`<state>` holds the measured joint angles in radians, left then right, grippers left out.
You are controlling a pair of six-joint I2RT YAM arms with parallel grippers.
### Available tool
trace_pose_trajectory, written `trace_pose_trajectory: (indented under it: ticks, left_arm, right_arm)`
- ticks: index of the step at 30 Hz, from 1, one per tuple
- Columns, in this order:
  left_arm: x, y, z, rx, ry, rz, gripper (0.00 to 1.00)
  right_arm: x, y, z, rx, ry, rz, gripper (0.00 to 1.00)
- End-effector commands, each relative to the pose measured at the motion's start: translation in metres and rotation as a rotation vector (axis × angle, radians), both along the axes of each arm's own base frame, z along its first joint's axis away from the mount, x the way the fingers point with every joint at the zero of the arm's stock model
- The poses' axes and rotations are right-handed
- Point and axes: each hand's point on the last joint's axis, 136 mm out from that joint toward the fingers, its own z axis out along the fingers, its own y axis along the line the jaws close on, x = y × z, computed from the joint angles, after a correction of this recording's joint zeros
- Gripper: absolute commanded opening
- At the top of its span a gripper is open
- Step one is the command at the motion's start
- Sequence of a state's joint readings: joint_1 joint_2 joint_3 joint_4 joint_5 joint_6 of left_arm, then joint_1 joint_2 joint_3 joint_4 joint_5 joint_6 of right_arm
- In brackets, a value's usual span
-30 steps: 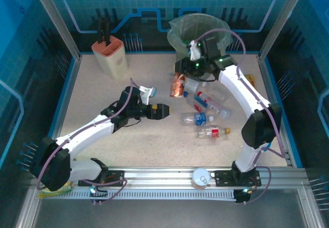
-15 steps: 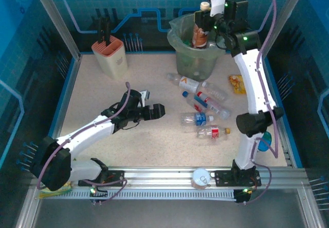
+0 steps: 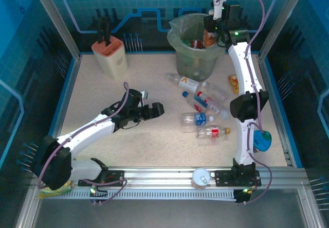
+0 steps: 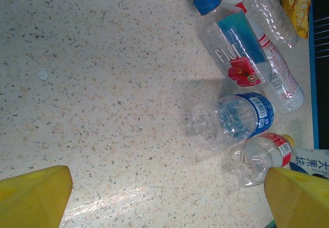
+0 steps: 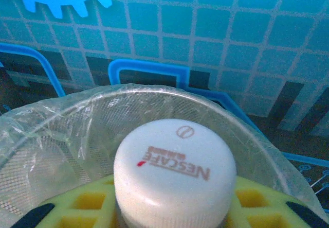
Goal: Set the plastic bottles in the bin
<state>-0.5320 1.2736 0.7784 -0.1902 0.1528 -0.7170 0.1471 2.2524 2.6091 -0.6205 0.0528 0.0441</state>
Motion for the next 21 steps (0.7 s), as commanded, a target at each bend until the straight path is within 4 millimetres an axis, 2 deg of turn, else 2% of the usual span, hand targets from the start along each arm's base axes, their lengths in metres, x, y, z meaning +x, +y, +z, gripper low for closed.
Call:
trace_pose_trajectory:
  ticks: [1, 2, 5, 8, 9, 11, 15, 17, 18, 21]
  left_arm:
    - [0.009, 0.003, 0.010, -0.012, 0.005, 0.049, 0.97]
    - [0.010, 0.003, 0.009, -0.009, 0.014, 0.056, 0.96]
    - [0.013, 0.003, 0.007, -0.010, 0.031, 0.075, 0.96]
    - [0.015, 0.002, 0.005, -0.017, 0.042, 0.089, 0.95]
    - [0.017, 0.002, 0.006, -0.019, 0.043, 0.093, 0.95]
    - [0.017, 0.001, 0.005, -0.023, 0.045, 0.089, 0.95]
    - [0.017, -0.002, 0.005, -0.028, 0.049, 0.073, 0.95]
    - [0.016, -0.005, 0.004, -0.026, 0.041, 0.042, 0.97]
    - [0.015, -0.008, 0.006, -0.028, 0.031, 0.014, 0.97]
    - [0.014, -0.019, 0.014, -0.015, -0.032, -0.077, 0.98]
  right_arm:
    - [0.004, 0.005, -0.019, 0.006, 0.039, 0.012, 0.00]
    - [0.005, 0.007, -0.029, 0.006, 0.063, 0.023, 0.00]
    - [0.003, 0.011, -0.047, 0.004, 0.119, 0.048, 0.11]
    - [0.002, 0.013, -0.055, 0.010, 0.143, 0.059, 0.24]
    - [0.002, 0.013, -0.056, 0.010, 0.146, 0.060, 0.33]
    - [0.001, 0.014, -0.052, 0.011, 0.140, 0.065, 0.45]
    - [-0.003, 0.016, -0.039, 0.005, 0.117, 0.074, 0.83]
    - [-0.007, 0.016, -0.030, 0.001, 0.107, 0.077, 0.96]
    - [-0.010, 0.016, -0.026, 0.000, 0.107, 0.076, 1.00]
    - [-0.021, 0.014, -0.010, 0.001, 0.096, 0.077, 1.00]
